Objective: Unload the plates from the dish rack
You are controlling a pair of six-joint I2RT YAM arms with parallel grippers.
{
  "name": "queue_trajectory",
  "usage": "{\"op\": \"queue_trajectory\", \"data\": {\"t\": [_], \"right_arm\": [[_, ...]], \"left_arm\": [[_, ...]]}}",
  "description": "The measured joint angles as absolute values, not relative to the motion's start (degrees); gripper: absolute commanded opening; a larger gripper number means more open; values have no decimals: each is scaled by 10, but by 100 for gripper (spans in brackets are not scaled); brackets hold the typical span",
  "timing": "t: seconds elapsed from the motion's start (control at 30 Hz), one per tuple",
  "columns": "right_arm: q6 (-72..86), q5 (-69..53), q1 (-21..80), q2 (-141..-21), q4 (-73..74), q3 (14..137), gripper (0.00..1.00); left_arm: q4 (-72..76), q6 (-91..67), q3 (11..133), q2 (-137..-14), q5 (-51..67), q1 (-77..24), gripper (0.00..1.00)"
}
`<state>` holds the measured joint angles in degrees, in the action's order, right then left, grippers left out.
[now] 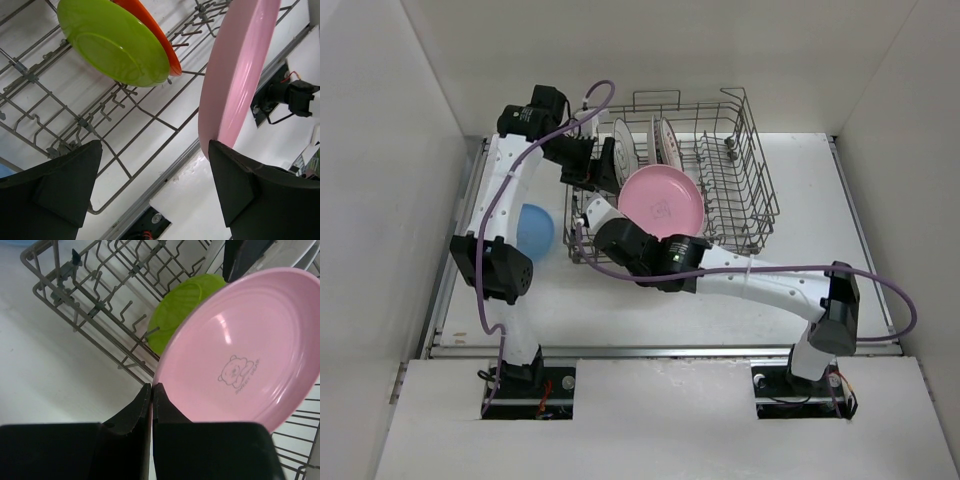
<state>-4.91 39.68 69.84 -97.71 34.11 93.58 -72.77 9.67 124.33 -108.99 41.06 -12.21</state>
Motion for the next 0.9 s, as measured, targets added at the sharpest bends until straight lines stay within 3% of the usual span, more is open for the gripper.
{"op": "queue_trajectory", "data": {"t": [0.9], "right_arm": [[-47, 410, 706, -1009, 339, 925, 0]], "left_arm": [[-678, 71, 1243, -1058, 269, -138, 85]]}}
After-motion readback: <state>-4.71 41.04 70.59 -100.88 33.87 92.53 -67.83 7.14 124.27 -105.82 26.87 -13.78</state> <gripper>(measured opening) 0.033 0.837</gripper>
